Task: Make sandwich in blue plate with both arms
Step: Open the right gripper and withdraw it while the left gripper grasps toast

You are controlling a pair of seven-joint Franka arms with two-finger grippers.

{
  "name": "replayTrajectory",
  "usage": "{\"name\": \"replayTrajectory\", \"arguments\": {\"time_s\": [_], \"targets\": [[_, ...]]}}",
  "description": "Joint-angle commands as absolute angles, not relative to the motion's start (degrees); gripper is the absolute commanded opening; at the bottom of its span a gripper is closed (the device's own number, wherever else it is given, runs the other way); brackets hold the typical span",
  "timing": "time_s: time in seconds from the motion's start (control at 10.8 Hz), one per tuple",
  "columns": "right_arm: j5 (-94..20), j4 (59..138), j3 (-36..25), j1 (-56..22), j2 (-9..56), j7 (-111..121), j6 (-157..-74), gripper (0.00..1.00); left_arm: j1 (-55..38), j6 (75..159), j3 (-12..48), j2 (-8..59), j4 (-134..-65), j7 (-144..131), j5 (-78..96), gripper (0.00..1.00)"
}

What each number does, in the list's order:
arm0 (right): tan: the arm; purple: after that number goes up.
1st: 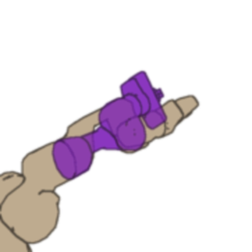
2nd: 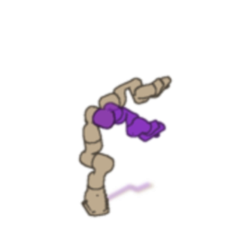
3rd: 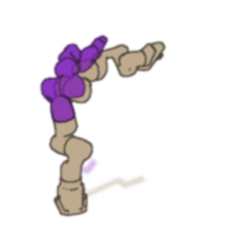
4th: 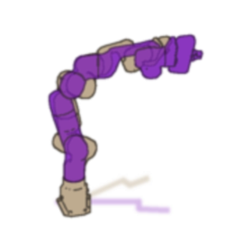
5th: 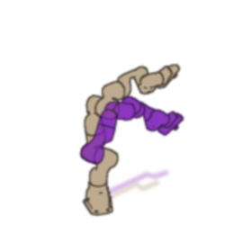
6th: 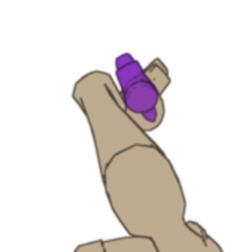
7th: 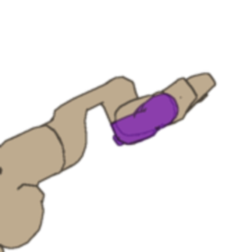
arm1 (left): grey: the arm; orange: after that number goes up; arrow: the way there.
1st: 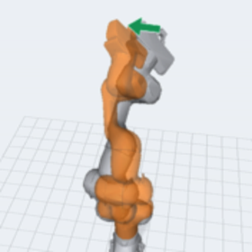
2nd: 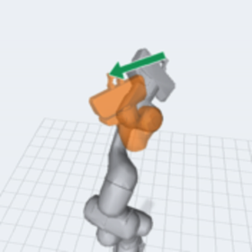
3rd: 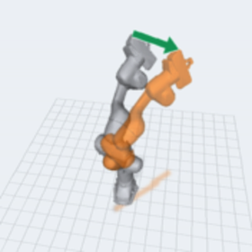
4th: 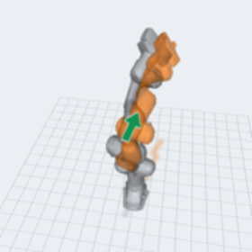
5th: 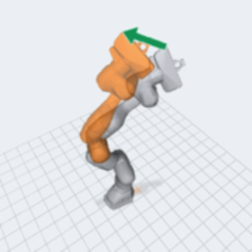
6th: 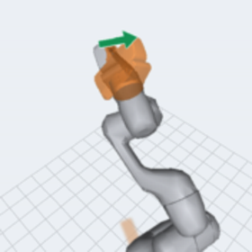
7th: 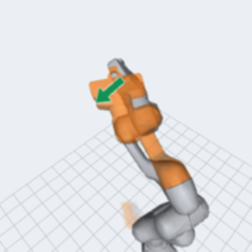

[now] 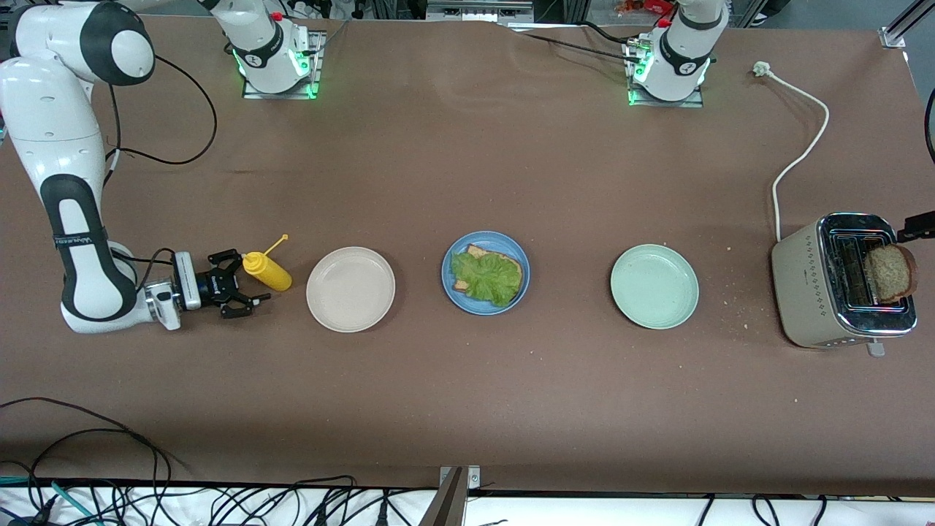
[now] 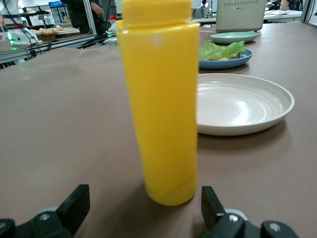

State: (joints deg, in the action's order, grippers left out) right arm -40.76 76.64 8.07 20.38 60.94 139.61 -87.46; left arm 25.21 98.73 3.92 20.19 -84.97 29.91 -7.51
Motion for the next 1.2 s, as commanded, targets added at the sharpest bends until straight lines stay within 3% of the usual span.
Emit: {"name": "replayTrajectory", "arguments": {"time_s": [0.0, 0.28, 0.65, 0.74, 0.92, 1.02, 1.11], "targets": [[-38.51, 73.58, 6.52, 20.48, 61.35, 139.83, -82.89, 1.00, 28.64, 99.75, 4.48, 25.13, -82.53, 31.46, -2.13, 1.00], [-34.91, 71.29, 3.26, 20.30, 60.04, 137.30, -79.72, 1.00, 30.57, 101.42, 4.57, 27.33, -82.44, 31.55, -0.70, 0.98], [-29.64, 71.80, 1.41, 19.95, 52.49, 130.10, -78.75, 1.00, 31.28, 102.47, 4.57, 28.47, -82.44, 31.55, -0.26, 0.95], [-28.23, 71.81, 1.41, 19.95, 50.64, 128.25, -78.49, 1.00, 31.38, 103.09, 4.57, 28.91, -82.44, 31.55, -0.18, 0.83], [-25.50, 71.89, 1.41, 19.86, 46.69, 122.98, -77.52, 1.00, 30.77, 103.18, 4.66, 30.14, -81.48, 29.46, 0.69, 0.17], [-23.49, 72.07, 1.41, 19.69, 44.84, 120.00, -77.35, 1.00, 30.67, 103.18, 4.66, 30.32, -81.30, 26.66, 1.23, 0.00], [-22.16, 72.07, 1.41, 19.69, 43.43, 116.06, -76.56, 1.00, 30.67, 103.18, 4.75, 30.32, -81.30, 25.41, 1.23, 0.00]]}}
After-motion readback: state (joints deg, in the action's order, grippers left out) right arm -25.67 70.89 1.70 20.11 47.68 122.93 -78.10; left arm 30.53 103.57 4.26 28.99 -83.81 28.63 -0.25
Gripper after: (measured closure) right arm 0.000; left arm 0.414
